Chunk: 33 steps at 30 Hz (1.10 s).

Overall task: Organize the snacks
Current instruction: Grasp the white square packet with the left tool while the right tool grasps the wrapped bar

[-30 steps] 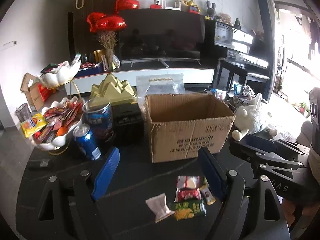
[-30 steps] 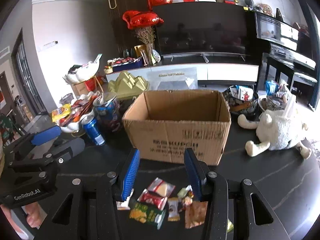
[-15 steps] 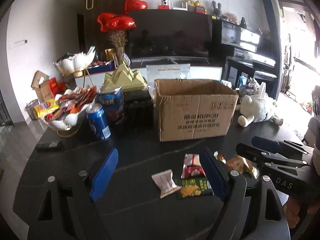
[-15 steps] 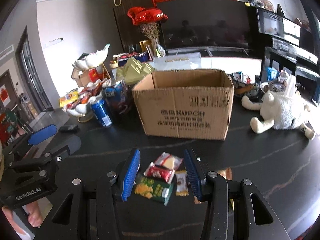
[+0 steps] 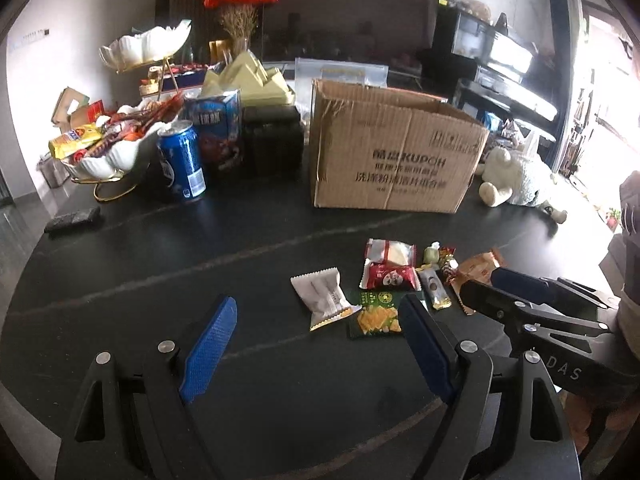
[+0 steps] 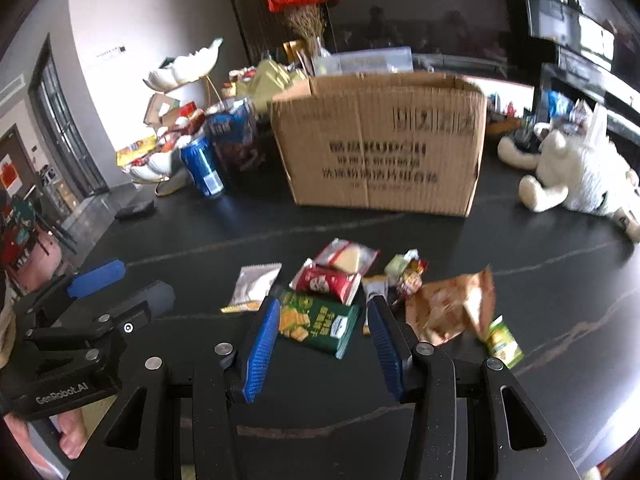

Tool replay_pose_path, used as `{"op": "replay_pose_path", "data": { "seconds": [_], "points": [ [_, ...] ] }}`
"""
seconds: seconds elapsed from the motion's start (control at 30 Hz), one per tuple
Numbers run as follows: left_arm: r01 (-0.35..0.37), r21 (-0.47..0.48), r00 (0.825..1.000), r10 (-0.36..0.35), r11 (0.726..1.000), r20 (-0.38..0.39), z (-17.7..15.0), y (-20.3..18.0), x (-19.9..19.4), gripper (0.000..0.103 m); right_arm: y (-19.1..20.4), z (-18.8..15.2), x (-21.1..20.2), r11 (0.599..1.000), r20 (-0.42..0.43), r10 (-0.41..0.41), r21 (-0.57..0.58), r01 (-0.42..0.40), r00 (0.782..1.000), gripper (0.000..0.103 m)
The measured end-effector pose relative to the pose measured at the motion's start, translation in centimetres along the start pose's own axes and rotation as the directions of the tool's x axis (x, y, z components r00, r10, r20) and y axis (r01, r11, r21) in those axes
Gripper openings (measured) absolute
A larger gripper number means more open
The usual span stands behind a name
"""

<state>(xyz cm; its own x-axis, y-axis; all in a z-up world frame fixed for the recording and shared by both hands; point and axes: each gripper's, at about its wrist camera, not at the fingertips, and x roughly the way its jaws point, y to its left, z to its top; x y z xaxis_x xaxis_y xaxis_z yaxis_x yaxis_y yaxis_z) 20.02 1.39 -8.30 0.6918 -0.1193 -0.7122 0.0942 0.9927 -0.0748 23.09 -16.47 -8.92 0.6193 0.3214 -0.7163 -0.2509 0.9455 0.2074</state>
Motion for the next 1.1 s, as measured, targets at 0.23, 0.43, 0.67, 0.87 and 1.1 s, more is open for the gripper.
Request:
{"op": "replay_pose_path", "data": {
  "seconds": [0.23,0.43,0.67,0.87,1.1],
  "points": [
    [0.008,-0.015,0.999,-0.009,1.000,-0.039,-0.1,0.1,2.3,0.082,-1.0,-0.2,2.5,0.999,-0.056,0.021,0.035,-0.019,0.998,0.041],
    [0.013,-0.030,0.996,-0.015,0.999,-0.082,-0.1,0.4,4.7,0.077,-1.8,-0.3,4.6,0.999,-0.088,0.016,0.050,-0.012,0.996,0.038],
    [0.033,-0.058,0.991,-0.040,0.998,-0.125,0.2,0.6,7.1,0.071,-2.6,0.4,6.5,0.998,-0.103,0.009,0.065,-0.002,0.995,0.037],
    [0.026,-0.071,0.988,-0.036,0.997,-0.148,0.2,0.6,8.9,0.068,-3.3,0.4,7.7,0.997,-0.117,-0.009,0.069,0.017,0.993,0.037],
    [0.025,-0.090,0.985,-0.041,0.996,-0.170,0.3,0.7,10.4,0.063,-3.8,0.6,8.9,0.997,-0.128,-0.030,0.069,0.039,0.991,0.037]
  ]
}}
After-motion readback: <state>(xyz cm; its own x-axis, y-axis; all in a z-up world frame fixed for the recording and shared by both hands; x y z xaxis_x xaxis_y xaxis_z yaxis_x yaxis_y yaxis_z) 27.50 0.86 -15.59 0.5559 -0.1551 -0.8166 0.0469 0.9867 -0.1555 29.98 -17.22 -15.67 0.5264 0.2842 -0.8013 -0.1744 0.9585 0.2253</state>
